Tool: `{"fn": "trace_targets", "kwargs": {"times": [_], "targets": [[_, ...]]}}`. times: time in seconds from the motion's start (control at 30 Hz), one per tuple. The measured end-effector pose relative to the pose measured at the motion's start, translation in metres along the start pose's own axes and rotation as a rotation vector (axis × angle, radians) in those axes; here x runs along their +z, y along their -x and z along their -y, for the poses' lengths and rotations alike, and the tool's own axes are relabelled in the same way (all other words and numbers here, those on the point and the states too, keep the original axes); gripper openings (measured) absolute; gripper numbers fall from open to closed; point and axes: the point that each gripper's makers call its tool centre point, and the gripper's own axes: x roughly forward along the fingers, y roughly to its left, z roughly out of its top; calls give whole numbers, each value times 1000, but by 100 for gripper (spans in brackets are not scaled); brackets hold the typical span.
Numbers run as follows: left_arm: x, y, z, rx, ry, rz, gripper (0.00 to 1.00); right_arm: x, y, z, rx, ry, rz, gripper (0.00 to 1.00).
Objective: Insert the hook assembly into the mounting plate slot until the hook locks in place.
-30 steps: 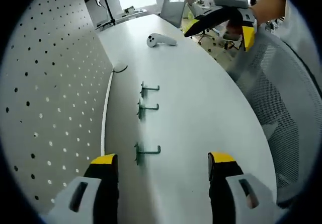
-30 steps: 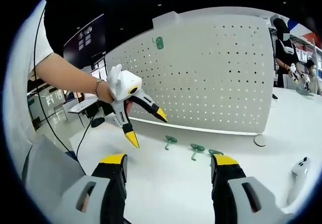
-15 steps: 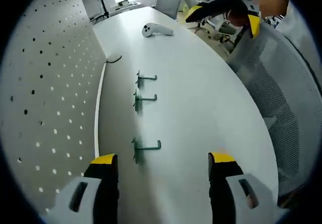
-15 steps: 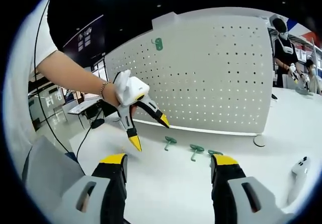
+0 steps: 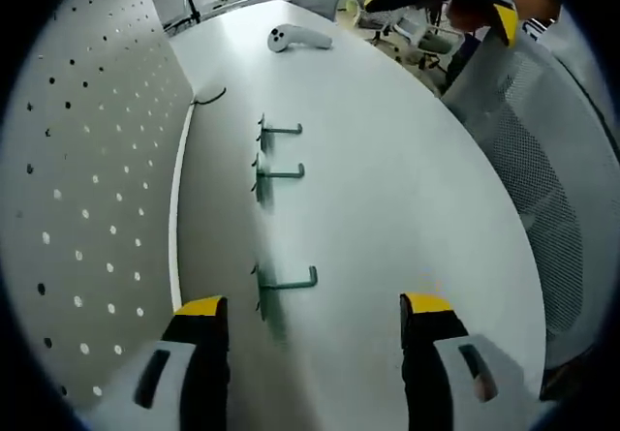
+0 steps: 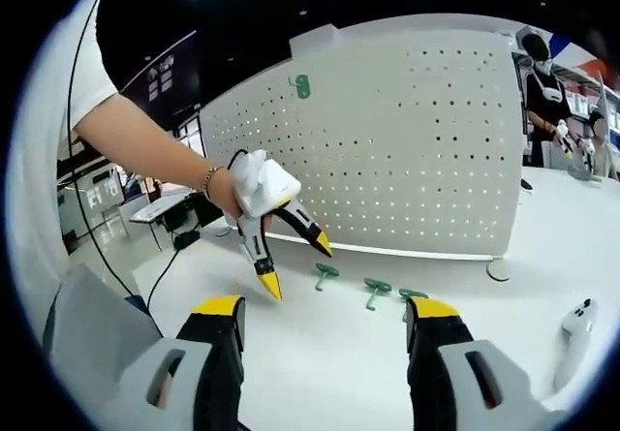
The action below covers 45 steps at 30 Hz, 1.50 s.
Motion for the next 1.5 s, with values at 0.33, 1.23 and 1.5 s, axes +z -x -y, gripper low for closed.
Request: {"fn": "trace_targets", "kwargs": {"times": [0.33,1.23,1.5], "targets": [[-4,-8,-2,-32,39,-8,75,0,1,2,-6,-10,1,66],[-5,-13,-2,-50,46,6,74,-1,1,4,-15,-13,-1,65],[-5,-13,-4,-49,46,9,71,-2,0,3,-11,-15,-7,66]]}}
